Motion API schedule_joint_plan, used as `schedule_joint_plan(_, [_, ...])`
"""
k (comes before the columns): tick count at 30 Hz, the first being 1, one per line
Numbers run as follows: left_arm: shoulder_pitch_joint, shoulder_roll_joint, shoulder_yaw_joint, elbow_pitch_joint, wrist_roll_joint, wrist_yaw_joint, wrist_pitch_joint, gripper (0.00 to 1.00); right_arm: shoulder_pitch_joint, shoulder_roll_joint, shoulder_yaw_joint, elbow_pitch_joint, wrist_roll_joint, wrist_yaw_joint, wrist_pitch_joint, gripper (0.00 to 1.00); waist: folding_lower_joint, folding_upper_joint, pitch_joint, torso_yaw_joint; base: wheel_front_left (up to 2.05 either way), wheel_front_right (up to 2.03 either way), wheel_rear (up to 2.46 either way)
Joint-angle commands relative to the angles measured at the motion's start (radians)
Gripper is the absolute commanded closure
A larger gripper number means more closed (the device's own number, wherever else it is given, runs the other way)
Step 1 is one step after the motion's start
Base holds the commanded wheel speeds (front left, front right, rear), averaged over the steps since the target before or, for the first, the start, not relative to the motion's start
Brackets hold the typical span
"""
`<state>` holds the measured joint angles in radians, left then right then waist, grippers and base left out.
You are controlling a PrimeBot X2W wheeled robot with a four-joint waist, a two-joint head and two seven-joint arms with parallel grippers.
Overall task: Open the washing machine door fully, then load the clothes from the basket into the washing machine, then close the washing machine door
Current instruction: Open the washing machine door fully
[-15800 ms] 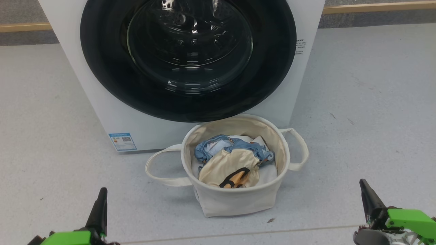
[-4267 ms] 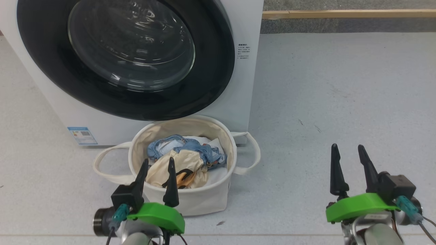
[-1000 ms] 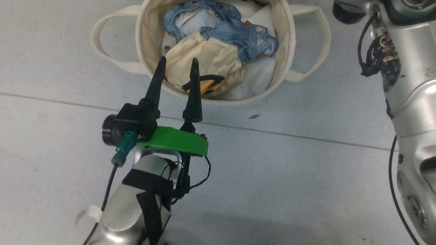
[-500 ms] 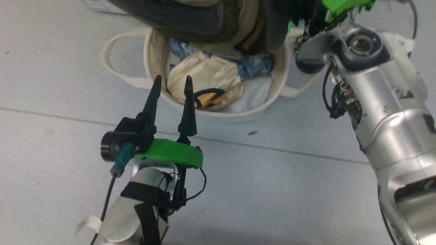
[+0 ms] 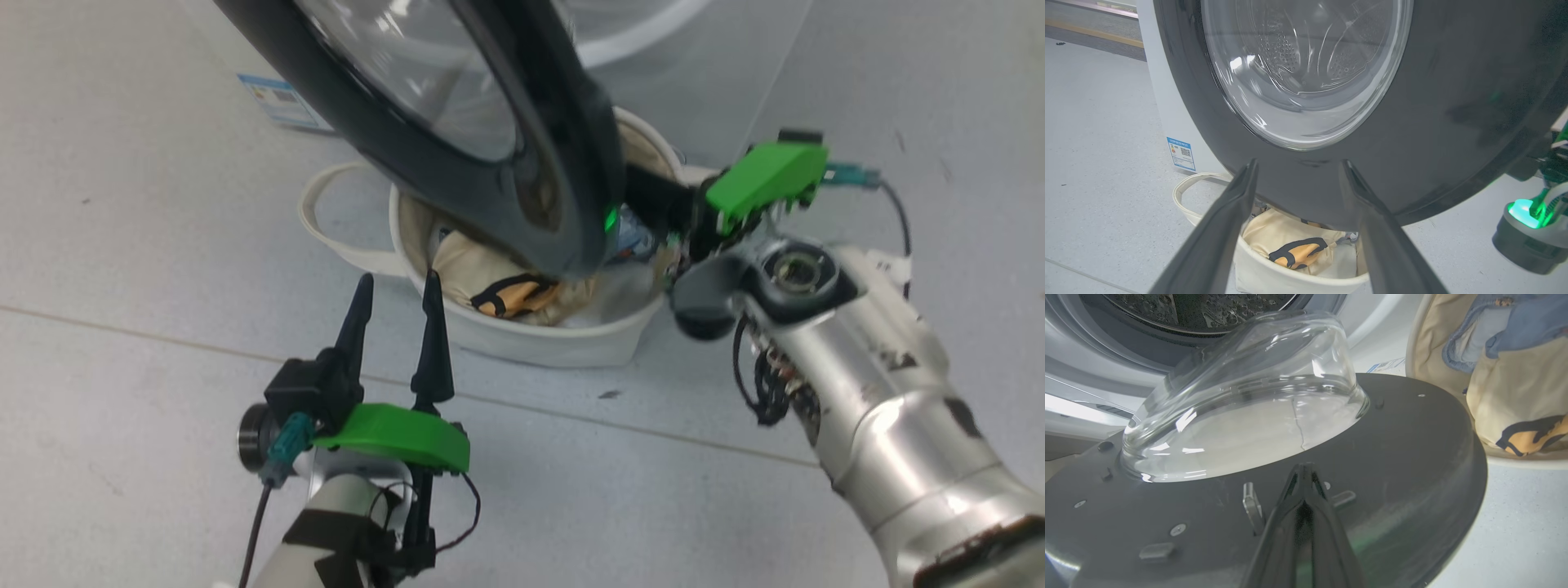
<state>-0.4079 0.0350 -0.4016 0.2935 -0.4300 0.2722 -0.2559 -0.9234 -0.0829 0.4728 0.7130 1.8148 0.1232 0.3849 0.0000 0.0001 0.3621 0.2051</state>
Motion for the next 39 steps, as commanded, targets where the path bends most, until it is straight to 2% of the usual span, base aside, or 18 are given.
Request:
schedule_joint_plan(1, [0.013,0.015,0.032,-0.024,0.009,-0.005,-0.006,0.0,0.035,0.033,0.035,-0.045,0.028,0.008,-0.009,1.0,0.0,-0.0001,-0.043,0.017,0.0,0.0,0.0])
schedule_joint_plan(14, [0.076,0.015,0.032,-0.006,0.012,-0.013,-0.006,0.0,0.152,0.033,0.213,-0.097,0.17,0.008,-0.094,1.0,0.0,-0.0001,-0.128,0.05,0.0,0.0,0.0])
schedule_joint_plan(21, [0.073,0.015,0.034,-0.01,0.011,-0.012,-0.006,0.0,0.141,0.033,0.216,-0.079,0.158,0.008,-0.13,1.0,0.0,-0.0001,-0.13,0.051,0.0,0.0,0.0])
schedule_joint_plan(26, [0.076,0.015,0.034,0.0,0.011,-0.018,-0.006,0.0,0.148,0.018,0.17,-0.038,0.103,0.008,-0.182,1.0,0.0,-0.0001,-0.155,0.038,0.0,0.0,0.0])
schedule_joint_plan(29, [0.078,0.015,0.036,0.011,0.02,-0.024,-0.006,0.0,0.164,-0.013,0.141,-0.062,0.045,0.008,-0.234,1.0,0.0,-0.0001,-0.176,0.022,0.0,0.0,0.0])
schedule_joint_plan(34, [0.087,0.015,0.046,0.027,0.03,-0.033,-0.006,0.0,0.214,-0.087,0.133,-0.152,-0.114,0.008,-0.365,1.0,0.0,-0.0001,-0.217,-0.014,0.0,0.0,0.0])
schedule_joint_plan(39, [0.102,0.015,0.047,0.038,0.029,-0.04,-0.006,0.0,0.283,-0.185,0.172,-0.279,-0.335,0.008,-0.569,1.0,0.0,-0.0001,-0.253,-0.046,0.0,0.0,0.0])
